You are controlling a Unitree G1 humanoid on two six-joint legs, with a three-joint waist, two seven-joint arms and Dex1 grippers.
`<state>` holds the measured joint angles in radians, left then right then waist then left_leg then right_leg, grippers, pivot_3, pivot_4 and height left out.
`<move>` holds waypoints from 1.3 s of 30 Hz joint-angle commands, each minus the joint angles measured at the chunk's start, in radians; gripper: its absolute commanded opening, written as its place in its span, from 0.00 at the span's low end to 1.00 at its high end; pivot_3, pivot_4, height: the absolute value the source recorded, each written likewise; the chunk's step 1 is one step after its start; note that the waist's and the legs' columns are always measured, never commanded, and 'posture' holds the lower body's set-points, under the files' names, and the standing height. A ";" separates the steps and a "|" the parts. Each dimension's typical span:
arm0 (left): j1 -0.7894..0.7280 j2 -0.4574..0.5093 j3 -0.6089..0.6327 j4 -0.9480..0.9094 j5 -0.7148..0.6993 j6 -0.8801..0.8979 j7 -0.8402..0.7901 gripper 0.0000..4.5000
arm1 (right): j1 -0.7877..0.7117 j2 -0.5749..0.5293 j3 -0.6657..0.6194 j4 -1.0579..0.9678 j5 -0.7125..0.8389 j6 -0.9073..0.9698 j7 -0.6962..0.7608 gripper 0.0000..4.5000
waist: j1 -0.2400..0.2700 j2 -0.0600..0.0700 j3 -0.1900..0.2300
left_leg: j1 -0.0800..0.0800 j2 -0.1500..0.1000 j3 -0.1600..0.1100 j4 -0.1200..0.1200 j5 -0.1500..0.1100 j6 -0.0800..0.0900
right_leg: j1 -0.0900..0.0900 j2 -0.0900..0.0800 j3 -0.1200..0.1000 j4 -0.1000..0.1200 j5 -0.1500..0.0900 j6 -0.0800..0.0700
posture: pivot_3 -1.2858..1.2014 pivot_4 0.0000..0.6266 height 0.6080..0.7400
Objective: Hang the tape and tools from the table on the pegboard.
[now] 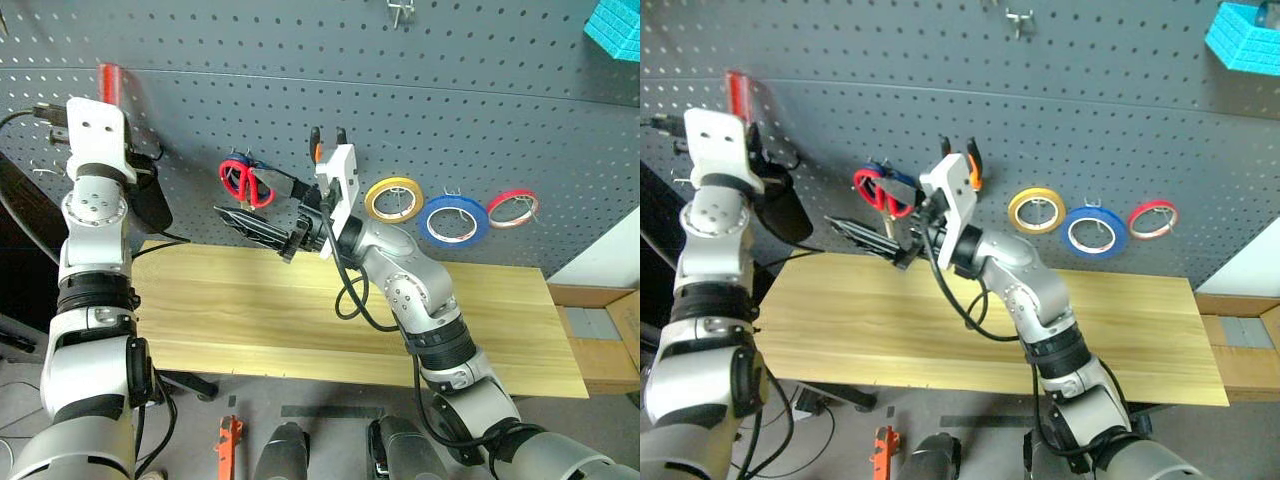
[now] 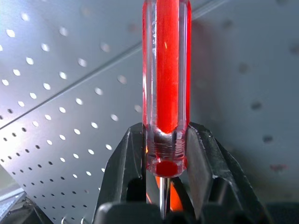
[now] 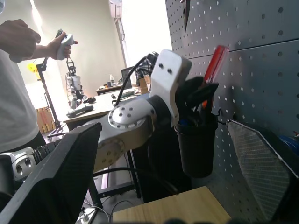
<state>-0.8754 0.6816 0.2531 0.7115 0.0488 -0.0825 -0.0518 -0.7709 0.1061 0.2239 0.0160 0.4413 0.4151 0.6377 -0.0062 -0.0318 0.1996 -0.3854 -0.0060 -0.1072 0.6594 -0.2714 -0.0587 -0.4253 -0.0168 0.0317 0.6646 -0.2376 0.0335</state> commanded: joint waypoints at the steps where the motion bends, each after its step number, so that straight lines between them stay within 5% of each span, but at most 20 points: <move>1: 0.034 -0.013 0.049 -0.126 -0.053 0.072 0.019 0.18 | -0.019 0.008 -0.001 -0.003 -0.005 -0.022 0.011 1.00 | 0.000 0.000 0.000 | 0.000 0.000 0.000 0.000 0.000 0.000 | 0.000 0.000 0.000 0.000 0.000 0.000 | 0.56 0.30 1.00; 5: 0.055 -0.029 0.059 -0.177 -0.074 0.123 0.030 0.18 | -0.021 0.007 -0.005 0.008 -0.009 -0.028 0.018 1.00 | 0.002 0.000 0.000 | 0.000 0.000 0.000 0.000 0.000 0.000 | 0.000 0.000 0.000 0.000 0.000 0.000 | 0.56 0.29 1.00; 16: 0.018 -0.029 0.045 -0.182 -0.090 0.159 0.018 0.99 | -0.020 0.014 -0.005 0.033 -0.029 -0.049 0.032 1.00 | 0.004 0.000 0.000 | 0.000 0.000 0.000 0.000 0.000 0.000 | 0.000 0.000 0.000 0.000 0.000 0.000 | 0.56 0.28 1.00; 23: 0.035 -0.054 0.041 -0.346 -0.164 0.216 -0.069 0.99 | -0.025 -0.038 -0.014 0.013 -0.040 -0.045 0.060 1.00 | 0.007 -0.001 -0.001 | 0.000 0.000 0.000 0.000 0.000 0.000 | 0.000 0.000 0.000 0.000 0.000 0.000 | 0.56 0.24 1.00; 31: 0.209 -0.090 0.022 -0.910 -0.241 0.504 -0.102 0.99 | 0.067 -0.174 -0.054 -0.203 0.017 0.085 0.034 1.00 | 0.009 -0.002 -0.002 | -0.001 0.000 0.001 0.000 0.000 -0.001 | 0.000 -0.002 0.002 -0.001 0.000 0.000 | 0.57 0.20 1.00; 35: 0.385 -0.200 -0.021 -1.222 -0.272 0.701 -0.033 0.99 | 0.170 -0.234 -0.056 -0.315 0.011 0.148 -0.018 1.00 | 0.009 -0.001 -0.004 | 0.000 0.000 0.003 0.000 0.000 -0.001 | 0.000 -0.002 0.004 -0.001 0.000 0.000 | 0.57 0.18 1.00; 39: 0.573 -0.286 -0.089 -1.342 -0.269 0.803 -0.013 0.99 | 0.275 -0.296 -0.020 -0.337 -0.062 0.165 -0.076 1.00 | 0.011 -0.002 -0.008 | 0.001 0.000 0.005 0.000 0.000 -0.001 | 0.001 -0.002 0.005 0.000 0.000 0.000 | 0.57 0.16 1.00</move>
<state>-0.3300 0.4080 0.1797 -0.5588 -0.2244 0.6935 -0.0831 -0.5181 -0.1822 0.1918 -0.2841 0.4077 0.5760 0.5903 0.0046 -0.0339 0.1917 -0.3832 -0.0060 -0.1024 0.6599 -0.2712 -0.0593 -0.4236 -0.0185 0.0371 0.6649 -0.2375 0.0336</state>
